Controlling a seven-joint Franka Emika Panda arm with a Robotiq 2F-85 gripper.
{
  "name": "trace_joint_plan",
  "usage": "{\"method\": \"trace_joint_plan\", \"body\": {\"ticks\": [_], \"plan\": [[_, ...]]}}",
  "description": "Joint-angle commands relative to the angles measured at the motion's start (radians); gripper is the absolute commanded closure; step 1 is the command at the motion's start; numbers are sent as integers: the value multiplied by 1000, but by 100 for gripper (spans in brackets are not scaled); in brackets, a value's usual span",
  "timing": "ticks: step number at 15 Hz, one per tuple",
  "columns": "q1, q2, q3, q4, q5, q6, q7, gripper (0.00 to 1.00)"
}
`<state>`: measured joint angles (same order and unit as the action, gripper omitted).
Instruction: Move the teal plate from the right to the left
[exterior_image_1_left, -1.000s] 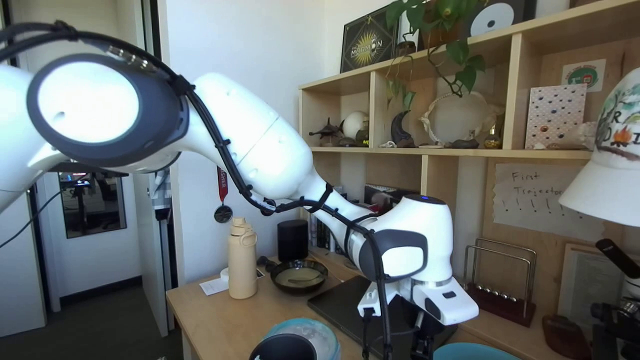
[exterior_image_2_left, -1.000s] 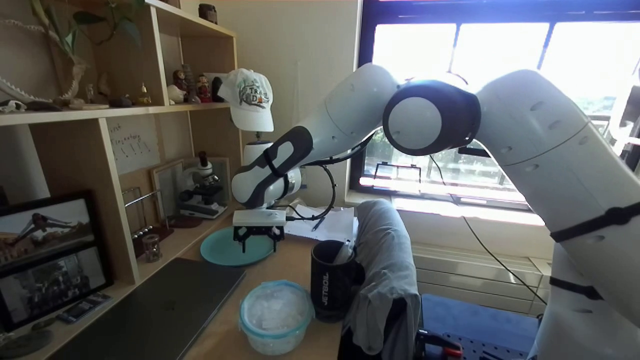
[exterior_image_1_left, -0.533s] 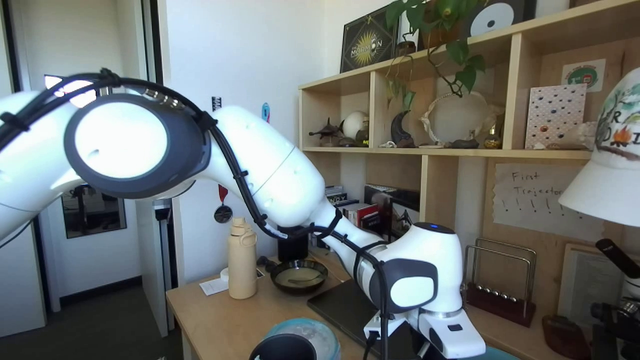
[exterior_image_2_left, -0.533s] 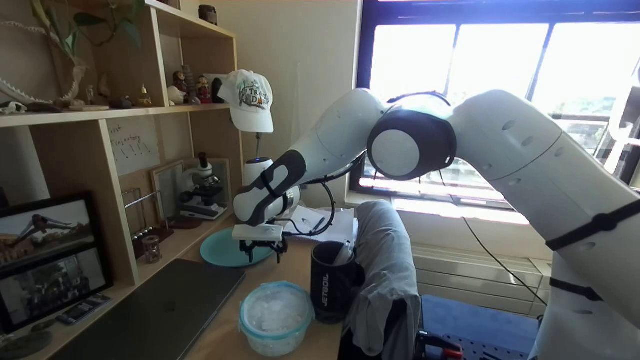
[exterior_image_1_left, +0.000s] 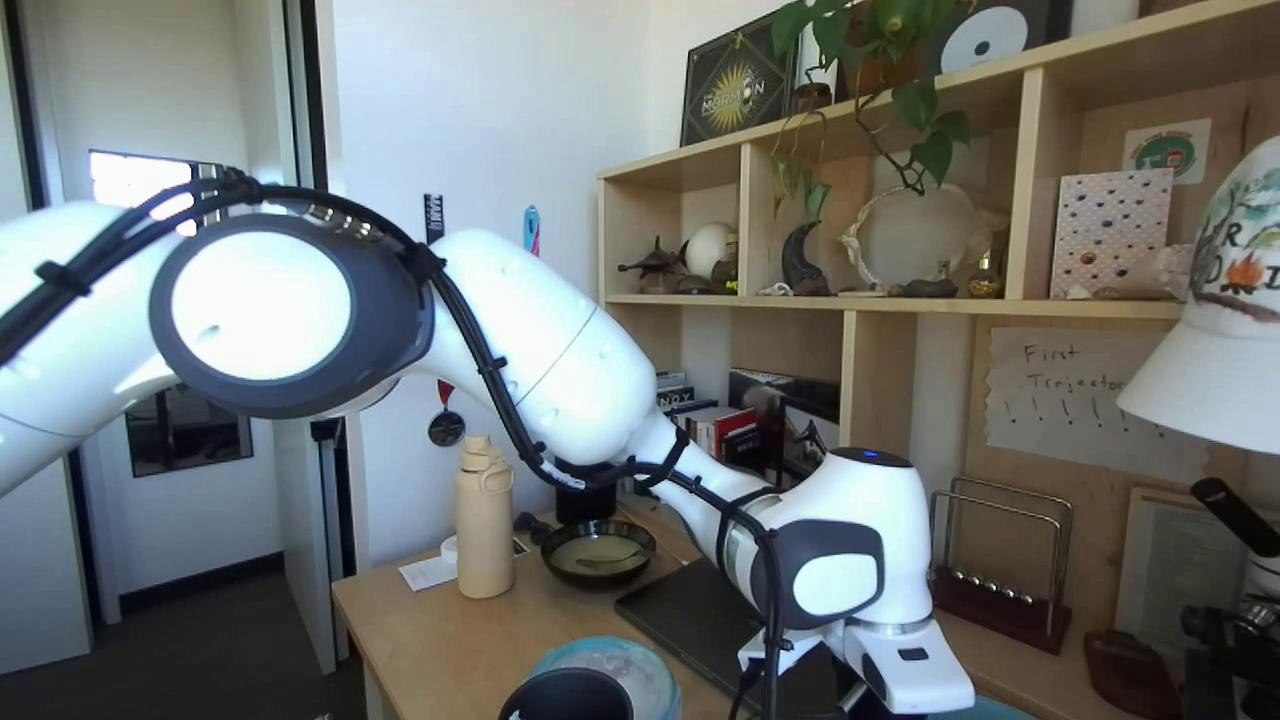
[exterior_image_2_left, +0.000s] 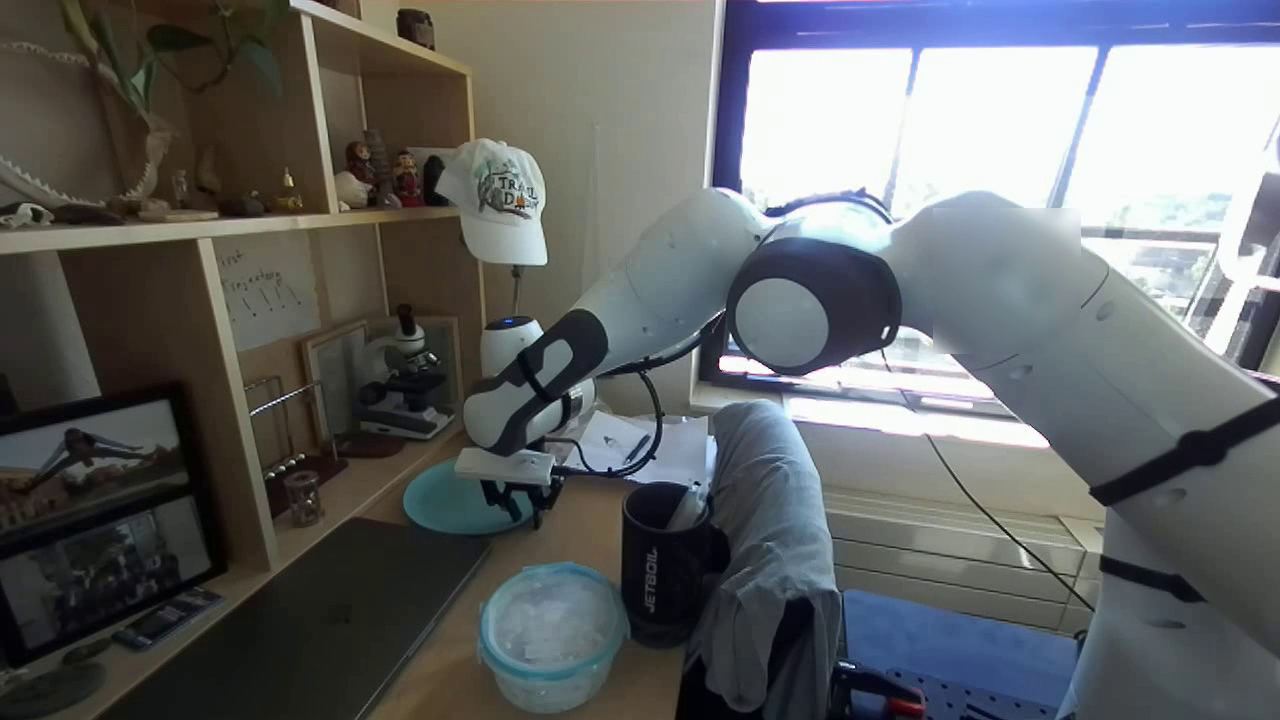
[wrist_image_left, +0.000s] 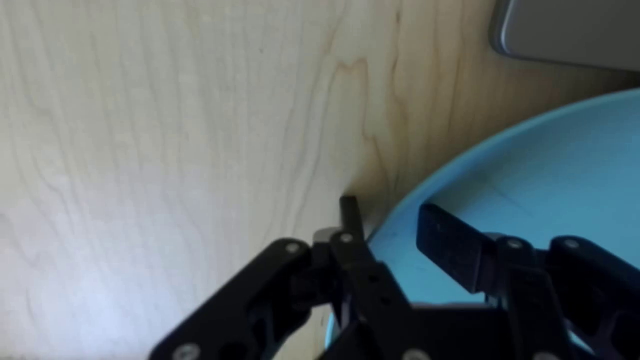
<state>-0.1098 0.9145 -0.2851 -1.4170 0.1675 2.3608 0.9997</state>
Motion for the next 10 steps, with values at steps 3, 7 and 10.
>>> {"method": "trace_joint_plan", "body": {"ticks": [3, 7, 10], "plan": [[2, 14, -7, 21, -34, -15, 79, 98], [2, -15, -8, 1, -44, -29, 105, 95], [6, -60, -7, -27, -48, -33, 121, 97]]}}
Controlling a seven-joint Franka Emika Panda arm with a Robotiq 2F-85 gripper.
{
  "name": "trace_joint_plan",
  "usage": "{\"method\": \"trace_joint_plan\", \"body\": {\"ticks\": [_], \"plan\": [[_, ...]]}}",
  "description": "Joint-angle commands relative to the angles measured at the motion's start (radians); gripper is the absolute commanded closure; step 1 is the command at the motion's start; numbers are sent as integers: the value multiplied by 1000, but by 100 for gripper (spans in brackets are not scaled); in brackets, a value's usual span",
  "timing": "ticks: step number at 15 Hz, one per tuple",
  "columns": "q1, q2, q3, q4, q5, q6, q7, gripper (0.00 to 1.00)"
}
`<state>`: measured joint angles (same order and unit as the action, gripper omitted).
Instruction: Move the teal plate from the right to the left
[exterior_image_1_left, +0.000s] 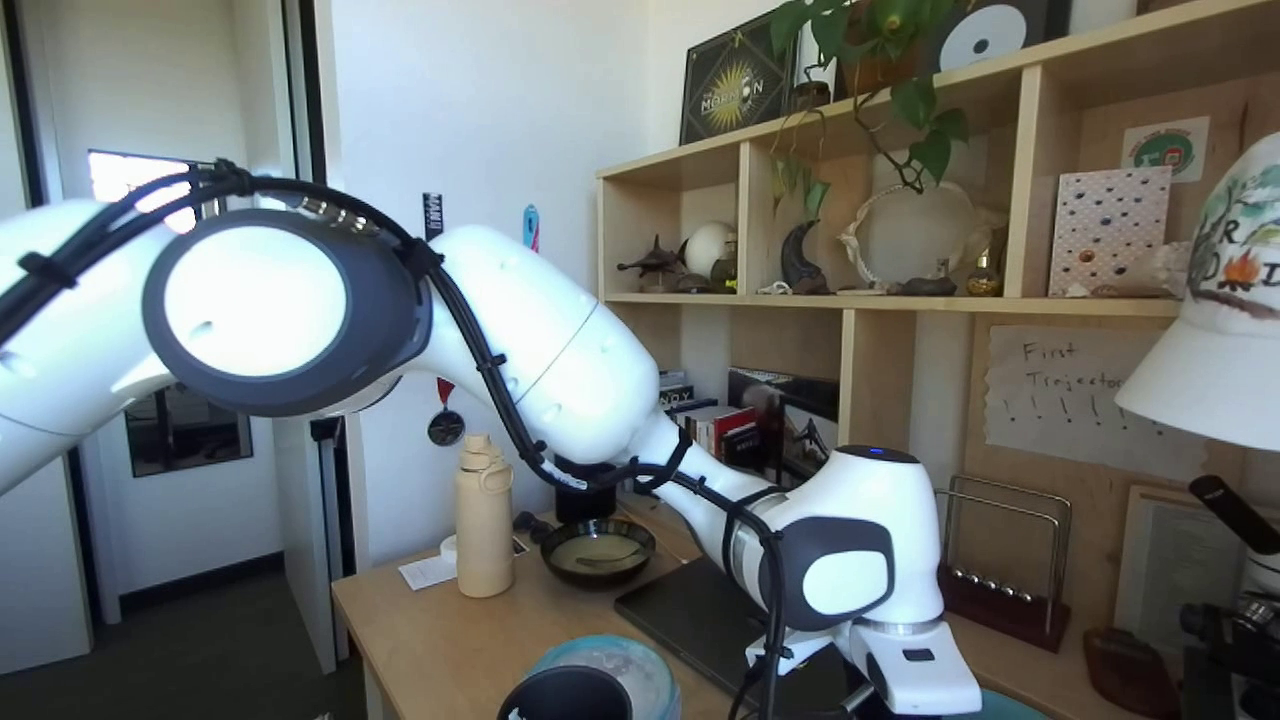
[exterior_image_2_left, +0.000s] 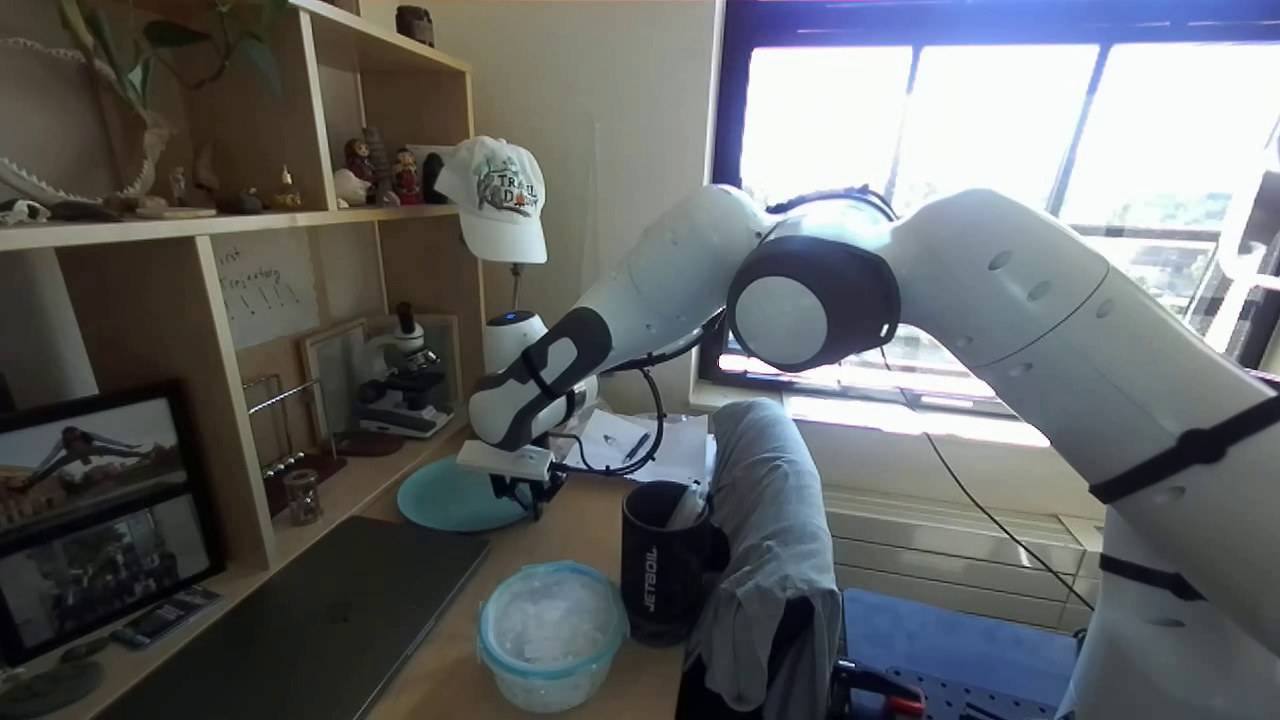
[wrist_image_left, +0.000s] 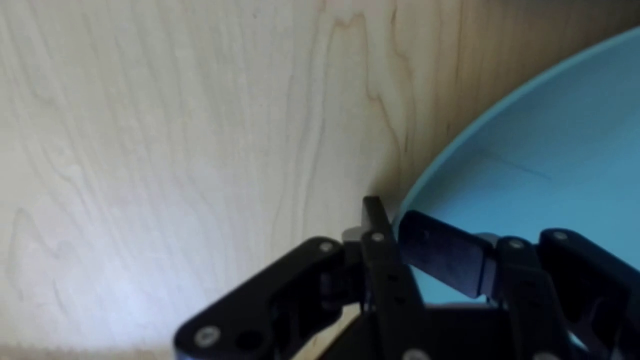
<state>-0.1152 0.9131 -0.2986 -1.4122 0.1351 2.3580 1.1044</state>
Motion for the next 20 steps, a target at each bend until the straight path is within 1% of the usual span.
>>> {"method": "trace_joint_plan", "body": {"ticks": [1, 3, 8, 9, 10, 13, 18, 19, 20], "plan": [[13, -81, 9, -45, -15, -24, 10, 99], [21, -126, 16, -66, -14, -18, 2, 97], [51, -222, 21, -107, -34, -14, -7, 98], [52, -230, 24, -110, -39, -11, -13, 71], [47, -231, 32, -110, -38, -7, -23, 70], [16, -203, 62, -101, -14, 12, -64, 49], [-30, -124, 98, -99, 23, 42, -117, 10], [-35, -109, 102, -98, 29, 51, -122, 4], [-38, -93, 104, -95, 35, 59, -126, 0]]}}
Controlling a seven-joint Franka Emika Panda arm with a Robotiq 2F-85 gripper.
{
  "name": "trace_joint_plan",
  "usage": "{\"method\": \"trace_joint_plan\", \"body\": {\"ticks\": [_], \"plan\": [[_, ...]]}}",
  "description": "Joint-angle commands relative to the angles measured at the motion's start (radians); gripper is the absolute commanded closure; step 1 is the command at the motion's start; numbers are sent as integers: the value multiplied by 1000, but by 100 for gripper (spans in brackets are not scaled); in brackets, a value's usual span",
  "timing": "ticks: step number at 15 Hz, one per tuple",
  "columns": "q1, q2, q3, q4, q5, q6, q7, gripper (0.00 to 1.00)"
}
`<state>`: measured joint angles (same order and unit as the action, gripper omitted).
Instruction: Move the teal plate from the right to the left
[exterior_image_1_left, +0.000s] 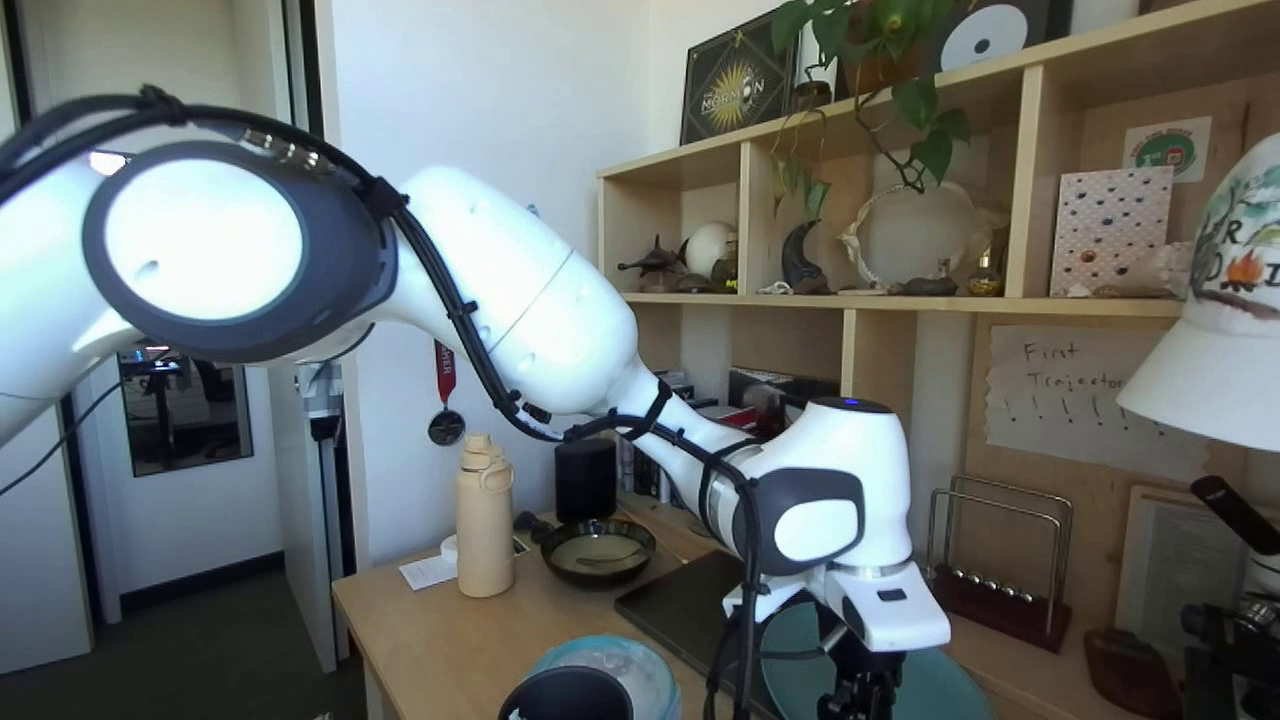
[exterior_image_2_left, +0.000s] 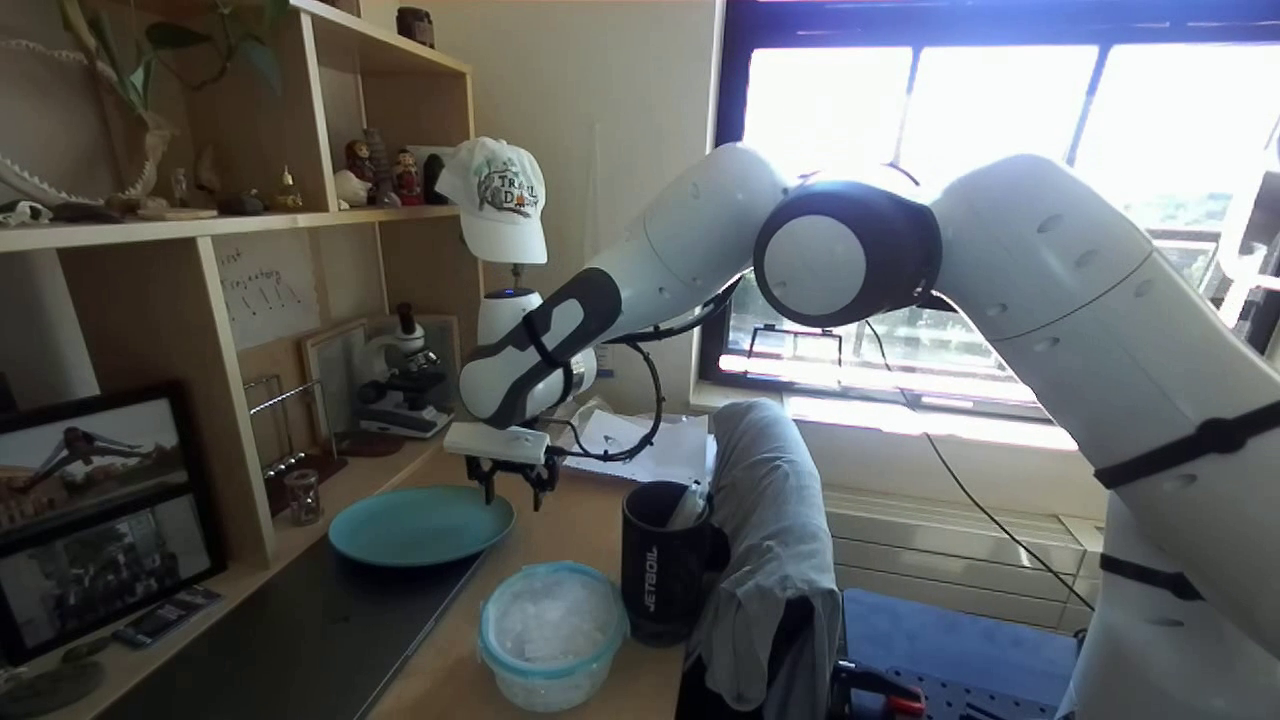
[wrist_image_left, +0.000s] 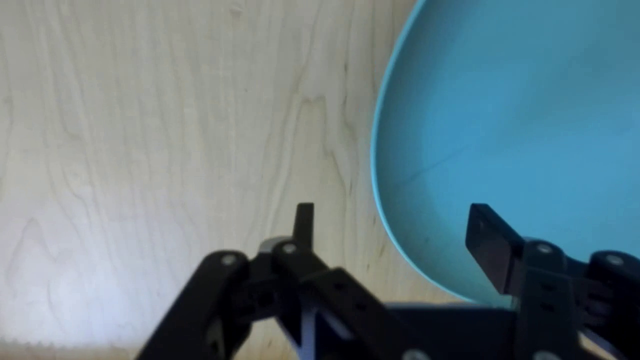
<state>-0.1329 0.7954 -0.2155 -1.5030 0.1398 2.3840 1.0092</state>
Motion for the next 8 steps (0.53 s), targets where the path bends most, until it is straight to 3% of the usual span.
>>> {"method": "trace_joint_plan", "body": {"ticks": [1, 4, 5, 6, 8], "plan": [[-23, 38, 22, -1, 37, 42, -31, 0], [-27, 61, 28, 5, 51, 67, -29, 0], [-21, 66, 22, 5, 52, 77, -17, 25], [-23, 69, 24, 5, 57, 80, -19, 26], [-23, 68, 24, 5, 70, 92, -12, 42]]}}
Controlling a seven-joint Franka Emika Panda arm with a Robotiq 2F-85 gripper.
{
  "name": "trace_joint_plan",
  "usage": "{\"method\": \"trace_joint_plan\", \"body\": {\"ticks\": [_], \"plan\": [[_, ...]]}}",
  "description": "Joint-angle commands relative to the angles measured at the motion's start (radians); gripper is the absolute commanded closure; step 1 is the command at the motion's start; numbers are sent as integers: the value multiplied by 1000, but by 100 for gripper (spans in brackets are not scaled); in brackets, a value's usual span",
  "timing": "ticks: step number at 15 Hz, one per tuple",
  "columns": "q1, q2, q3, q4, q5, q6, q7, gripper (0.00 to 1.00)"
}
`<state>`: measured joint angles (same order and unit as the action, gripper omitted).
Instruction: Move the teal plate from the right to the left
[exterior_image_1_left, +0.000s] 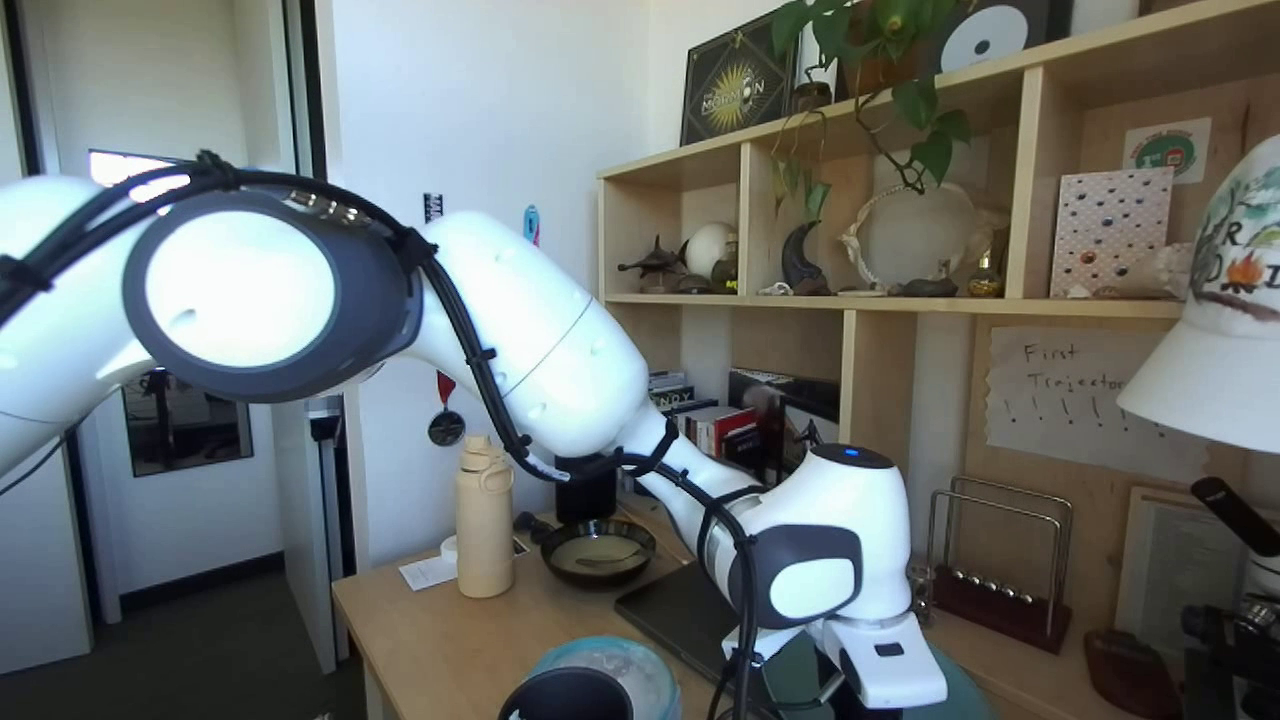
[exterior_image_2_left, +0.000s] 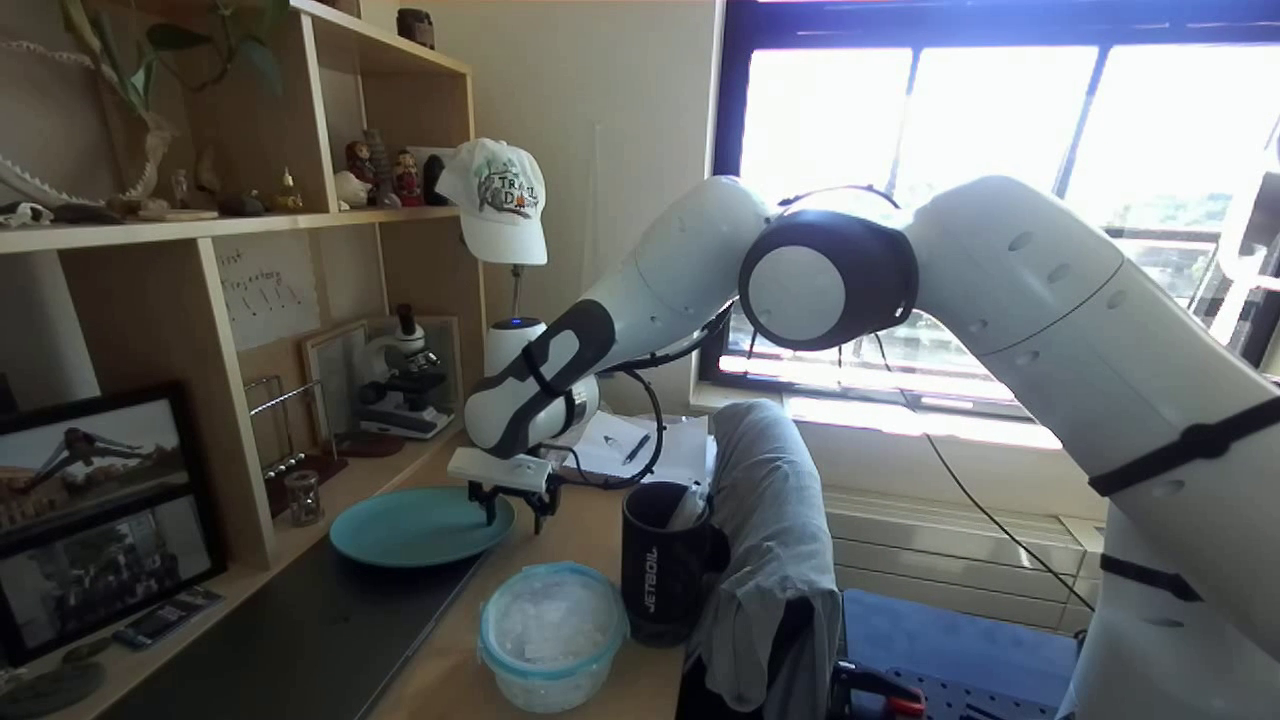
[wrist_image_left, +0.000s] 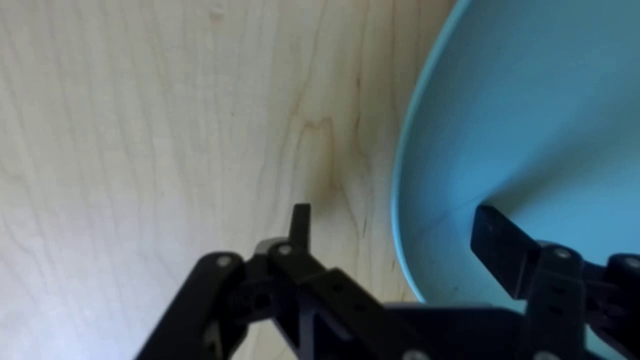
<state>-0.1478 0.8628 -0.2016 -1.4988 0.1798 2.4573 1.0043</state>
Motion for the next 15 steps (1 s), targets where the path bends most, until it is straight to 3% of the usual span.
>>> {"method": "trace_joint_plan", "body": {"ticks": [1, 8, 15], "plan": [[-8, 0, 10, 0, 34, 21, -7, 49], [-12, -5, 4, -13, 52, 37, 7, 99], [-20, -32, 3, -30, 72, 42, 16, 98]]}}
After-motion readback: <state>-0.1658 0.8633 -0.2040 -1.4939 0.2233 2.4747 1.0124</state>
